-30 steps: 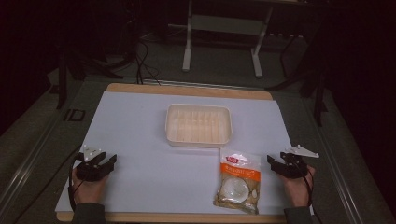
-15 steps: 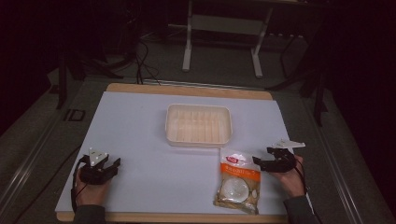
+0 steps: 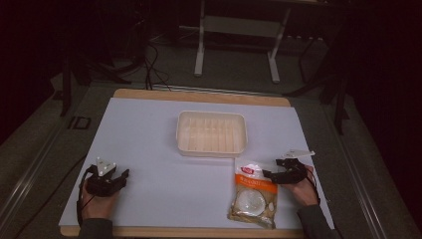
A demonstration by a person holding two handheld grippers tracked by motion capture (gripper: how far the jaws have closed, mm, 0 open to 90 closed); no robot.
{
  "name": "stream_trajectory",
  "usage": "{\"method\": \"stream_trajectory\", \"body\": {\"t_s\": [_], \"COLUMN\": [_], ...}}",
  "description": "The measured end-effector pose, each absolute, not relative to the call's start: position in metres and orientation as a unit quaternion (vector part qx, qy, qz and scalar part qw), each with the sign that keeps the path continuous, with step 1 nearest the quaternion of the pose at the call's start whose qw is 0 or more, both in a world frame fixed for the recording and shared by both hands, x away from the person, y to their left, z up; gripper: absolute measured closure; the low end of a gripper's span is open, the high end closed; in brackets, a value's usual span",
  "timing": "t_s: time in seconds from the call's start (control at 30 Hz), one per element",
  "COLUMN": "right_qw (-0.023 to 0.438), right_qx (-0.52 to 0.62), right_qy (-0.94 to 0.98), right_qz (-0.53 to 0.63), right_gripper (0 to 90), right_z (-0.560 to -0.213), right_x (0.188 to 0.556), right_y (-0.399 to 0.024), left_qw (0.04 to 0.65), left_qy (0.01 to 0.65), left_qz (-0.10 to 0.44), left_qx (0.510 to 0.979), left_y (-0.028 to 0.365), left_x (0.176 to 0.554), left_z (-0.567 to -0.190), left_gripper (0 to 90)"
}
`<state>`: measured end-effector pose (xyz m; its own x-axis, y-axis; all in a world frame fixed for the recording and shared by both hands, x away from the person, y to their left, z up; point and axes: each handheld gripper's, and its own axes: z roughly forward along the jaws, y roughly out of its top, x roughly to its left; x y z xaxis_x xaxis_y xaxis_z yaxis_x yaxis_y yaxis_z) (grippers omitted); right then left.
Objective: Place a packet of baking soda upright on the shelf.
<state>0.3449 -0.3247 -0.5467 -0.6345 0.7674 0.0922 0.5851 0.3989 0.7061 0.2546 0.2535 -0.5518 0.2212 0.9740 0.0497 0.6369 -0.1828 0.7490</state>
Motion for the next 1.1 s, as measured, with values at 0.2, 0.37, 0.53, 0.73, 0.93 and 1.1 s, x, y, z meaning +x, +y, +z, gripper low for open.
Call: {"method": "stream_trajectory", "body": {"t_s": [0.2,0.37,0.53,0.73,0.93,1.1], "right_qw": [0.112,0.101,0.076,0.043,0.031,0.018], "right_qx": [0.404,0.402,0.404,0.41,0.42,0.422], "right_qy": [0.821,0.82,0.799,0.78,0.778,0.774], "right_qz": [0.387,0.394,0.438,0.47,0.466,0.471], "right_gripper": [21.7,24.0,26.4,26.8,26.6,29.1], "right_z": [-0.548,-0.546,-0.542,-0.541,-0.548,-0.548], "right_x": [0.338,0.332,0.327,0.329,0.336,0.333], "right_y": [-0.328,-0.331,-0.337,-0.34,-0.334,-0.332], "left_qw": [0.306,0.304,0.3,0.297,0.297,0.298], "left_qy": [0.561,0.562,0.562,0.564,0.564,0.565], "left_qz": [0.273,0.274,0.274,0.275,0.274,0.273], "left_qx": [0.719,0.718,0.72,0.72,0.72,0.719], "left_y": [0.254,0.253,0.253,0.253,0.253,0.253], "left_x": [0.255,0.255,0.256,0.256,0.256,0.256], "left_z": [-0.552,-0.552,-0.552,-0.552,-0.552,-0.552], "left_gripper": [49.1,48.8,48.6,48.4,48.2,48.0]}}
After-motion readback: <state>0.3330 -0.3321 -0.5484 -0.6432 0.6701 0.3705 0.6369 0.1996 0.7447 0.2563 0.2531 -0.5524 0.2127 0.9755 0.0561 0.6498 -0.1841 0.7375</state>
